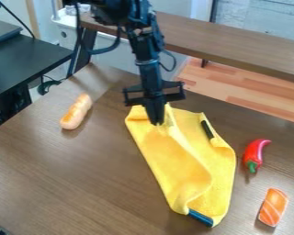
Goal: Unfold cloth from top right to bottom left
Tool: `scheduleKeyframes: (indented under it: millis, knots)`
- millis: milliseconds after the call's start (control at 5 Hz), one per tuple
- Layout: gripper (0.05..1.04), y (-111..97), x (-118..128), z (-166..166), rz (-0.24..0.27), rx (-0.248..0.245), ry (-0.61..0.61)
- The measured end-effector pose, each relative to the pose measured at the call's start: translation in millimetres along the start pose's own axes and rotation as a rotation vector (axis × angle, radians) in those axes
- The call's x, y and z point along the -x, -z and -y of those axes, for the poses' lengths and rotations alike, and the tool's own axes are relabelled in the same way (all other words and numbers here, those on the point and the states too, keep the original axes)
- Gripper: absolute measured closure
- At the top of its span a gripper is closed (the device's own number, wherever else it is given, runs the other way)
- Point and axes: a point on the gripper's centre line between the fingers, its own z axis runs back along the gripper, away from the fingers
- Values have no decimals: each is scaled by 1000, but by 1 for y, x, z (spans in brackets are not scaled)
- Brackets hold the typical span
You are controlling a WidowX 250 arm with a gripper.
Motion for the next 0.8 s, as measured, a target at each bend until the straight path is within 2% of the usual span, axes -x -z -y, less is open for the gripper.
scheduleKeyframes:
  millis: [200,400,800]
  knots:
    - [1035,7,18,-33,-60,-44,-5]
    - [1035,5,29,-68,-93,-66,-16]
    - [1035,-12,48,-107,-104,-65,19]
